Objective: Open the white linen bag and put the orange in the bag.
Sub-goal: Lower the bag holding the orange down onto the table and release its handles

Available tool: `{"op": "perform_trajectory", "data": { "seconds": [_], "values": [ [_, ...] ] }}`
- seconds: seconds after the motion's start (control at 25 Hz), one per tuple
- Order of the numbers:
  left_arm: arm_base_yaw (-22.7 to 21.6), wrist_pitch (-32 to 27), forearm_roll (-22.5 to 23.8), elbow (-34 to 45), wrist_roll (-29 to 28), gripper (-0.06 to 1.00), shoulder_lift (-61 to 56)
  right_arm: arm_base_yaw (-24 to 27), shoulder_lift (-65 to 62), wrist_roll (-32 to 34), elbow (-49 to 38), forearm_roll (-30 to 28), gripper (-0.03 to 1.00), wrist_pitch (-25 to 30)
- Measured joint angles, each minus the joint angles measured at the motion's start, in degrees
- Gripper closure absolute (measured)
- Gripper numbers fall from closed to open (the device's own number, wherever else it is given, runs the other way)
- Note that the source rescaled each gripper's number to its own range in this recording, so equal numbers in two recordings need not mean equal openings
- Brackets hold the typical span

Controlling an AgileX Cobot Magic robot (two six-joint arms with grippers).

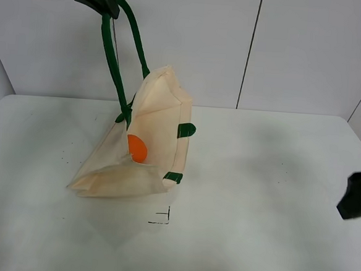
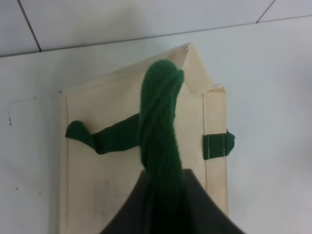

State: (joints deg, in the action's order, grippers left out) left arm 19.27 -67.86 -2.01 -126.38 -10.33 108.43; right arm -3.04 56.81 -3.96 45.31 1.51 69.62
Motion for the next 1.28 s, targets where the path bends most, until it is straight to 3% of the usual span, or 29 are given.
{"op": "perform_trajectory", "data": {
  "seconds": [0.32, 0.76, 1.08, 1.28],
  "values": [
    [0.0, 0.0, 0.0, 0.0, 0.0, 0.94, 0.0, 0.0, -30.0, 0.83, -16.21, -0.12, -0.03, -8.95],
    [0.0, 0.0, 0.0, 0.0, 0.05, 0.94, 0.06, 0.0, -54.8, 0.83, -16.99, -0.33, -0.03, -10.72],
    [0.0, 0.05, -0.77, 1.88, 0.05, 0.94, 2.69, -0.15, -57.04, 0.83, -17.16, -0.93, -0.03, -10.72],
    [0.0, 0.86, -3.98, 5.67, 0.05, 0.94, 8.74, -0.15, -57.04, 0.83, -17.16, -0.98, -0.03, -10.72]
  ]
}}
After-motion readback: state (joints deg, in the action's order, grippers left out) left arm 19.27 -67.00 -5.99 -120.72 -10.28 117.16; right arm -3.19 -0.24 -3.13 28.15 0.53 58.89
